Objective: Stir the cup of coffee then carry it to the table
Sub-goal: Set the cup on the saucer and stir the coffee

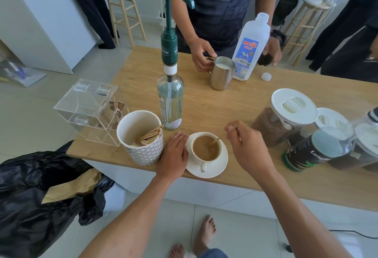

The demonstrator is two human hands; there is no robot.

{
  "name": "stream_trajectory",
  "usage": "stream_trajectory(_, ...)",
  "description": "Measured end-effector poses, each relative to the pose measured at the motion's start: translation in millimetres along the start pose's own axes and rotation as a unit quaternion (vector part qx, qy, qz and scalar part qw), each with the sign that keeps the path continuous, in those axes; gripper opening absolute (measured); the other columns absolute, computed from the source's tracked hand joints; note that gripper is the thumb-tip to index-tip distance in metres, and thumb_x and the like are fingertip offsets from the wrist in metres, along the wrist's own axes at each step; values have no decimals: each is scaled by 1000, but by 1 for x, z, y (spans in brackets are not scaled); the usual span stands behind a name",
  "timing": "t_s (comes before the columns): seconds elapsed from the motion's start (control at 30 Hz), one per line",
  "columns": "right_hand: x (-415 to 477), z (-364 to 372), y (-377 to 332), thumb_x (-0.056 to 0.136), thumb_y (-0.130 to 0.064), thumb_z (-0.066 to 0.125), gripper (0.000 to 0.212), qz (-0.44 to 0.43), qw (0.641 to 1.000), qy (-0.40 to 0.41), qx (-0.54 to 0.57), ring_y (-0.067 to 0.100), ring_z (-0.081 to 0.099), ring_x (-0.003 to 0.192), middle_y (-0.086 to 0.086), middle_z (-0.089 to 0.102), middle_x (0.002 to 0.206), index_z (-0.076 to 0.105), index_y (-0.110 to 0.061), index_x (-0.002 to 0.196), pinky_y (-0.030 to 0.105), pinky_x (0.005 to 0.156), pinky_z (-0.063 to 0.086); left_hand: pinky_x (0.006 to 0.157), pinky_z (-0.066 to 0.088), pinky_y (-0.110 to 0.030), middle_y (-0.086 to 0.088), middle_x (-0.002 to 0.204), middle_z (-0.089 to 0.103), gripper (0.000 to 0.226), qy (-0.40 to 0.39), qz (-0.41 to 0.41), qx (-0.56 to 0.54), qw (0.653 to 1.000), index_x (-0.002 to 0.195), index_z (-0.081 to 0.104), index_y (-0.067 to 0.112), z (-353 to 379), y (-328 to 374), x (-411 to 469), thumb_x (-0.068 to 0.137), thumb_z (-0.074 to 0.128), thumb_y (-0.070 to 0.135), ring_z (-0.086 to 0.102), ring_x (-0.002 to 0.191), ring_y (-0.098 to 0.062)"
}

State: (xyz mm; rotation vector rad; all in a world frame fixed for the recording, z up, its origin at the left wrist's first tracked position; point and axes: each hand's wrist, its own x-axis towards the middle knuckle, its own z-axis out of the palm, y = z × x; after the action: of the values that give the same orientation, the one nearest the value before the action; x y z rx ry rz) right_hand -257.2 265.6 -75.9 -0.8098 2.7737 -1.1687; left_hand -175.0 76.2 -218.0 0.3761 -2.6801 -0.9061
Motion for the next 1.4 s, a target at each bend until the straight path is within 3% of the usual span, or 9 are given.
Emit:
stream_trajectory(0.17, -2, 1, -2, 99, -22, 46, 22, 1, 999, -36, -9, 10, 60, 54, -11, 67, 70, 64, -25, 87, 34, 51, 50, 121, 18, -29, -5, 150, 45, 41, -2, 1, -1, 1000, 143, 46, 9, 0, -1, 0, 104, 38, 15, 28, 145, -17)
stream_trajectory(0.3, -2, -2, -3, 101, -24, 47, 21, -4, 1000, -22, 11, 7, 65, 69, -23, 64, 76, 67, -20, 99, 28, 63, 51, 120, 18, -28, -5, 149, 46, 41, 2, -1, 2, 1000, 143, 47, 9, 2, -2, 0, 104, 38, 15, 28, 145, -17)
stream_trajectory(0.6, -4, -3, -4, 100, -22, 48, 21, 7, 998, -61, 26, 20, 68, 68, -15, 70, 78, 68, -20, 96, 45, 64, 56, 119, 15, -24, -4, 149, 46, 41, 5, 3, 6, 1000, 142, 47, 10, 6, -6, 1, 103, 39, 15, 29, 145, -16)
stream_trajectory(0.8, -4, -8, -2, 100, -27, 46, 22, 4, 1000, -18, -8, 13, 66, 66, -11, 69, 74, 67, -21, 95, 40, 63, 54, 119, 17, -26, -2, 149, 46, 41, 7, 3, 11, 1000, 143, 47, 12, 7, -8, 0, 103, 39, 17, 28, 145, -15)
stream_trajectory(0.93, -7, -6, -6, 100, -24, 48, 20, -16, 997, -79, 5, 15, 65, 65, -14, 69, 74, 67, -24, 94, 39, 60, 51, 118, 15, -24, -2, 149, 46, 41, 5, 1, 12, 1000, 143, 46, 13, 7, -8, 0, 103, 38, 18, 28, 145, -15)
stream_trajectory(1.07, -1, -10, 0, 100, -26, 47, 23, 3, 1000, -13, -23, 9, 63, 65, -13, 67, 74, 67, -18, 96, 37, 63, 54, 119, 18, -28, -2, 149, 46, 41, 9, 10, 12, 1000, 143, 46, 13, 7, -8, 1, 103, 38, 18, 29, 145, -16)
stream_trajectory(1.2, -2, -7, -6, 99, -25, 47, 23, 1, 997, -73, 19, 15, 67, 70, -13, 69, 76, 68, -19, 91, 40, 65, 55, 120, 20, -29, -2, 150, 45, 41, 6, 8, 13, 1000, 144, 46, 13, 9, -10, 1, 103, 39, 17, 28, 145, -15)
stream_trajectory(1.3, 0, -10, 0, 97, -27, 45, 24, 7, 1000, -24, -8, 10, 62, 61, -11, 67, 71, 66, -21, 87, 38, 59, 53, 120, 19, -28, -2, 149, 46, 41, 10, 12, 10, 1000, 143, 46, 12, 9, -10, 1, 103, 39, 17, 29, 145, -16)
stream_trajectory(1.4, 2, -9, -3, 99, -24, 47, 22, -2, 999, -28, 23, 12, 67, 72, -16, 68, 78, 68, -19, 94, 37, 68, 55, 119, 21, -30, -5, 146, 50, 40, 16, 21, 13, 1000, 141, 49, 10, 9, -10, 1, 102, 42, 13, 33, 143, -18)
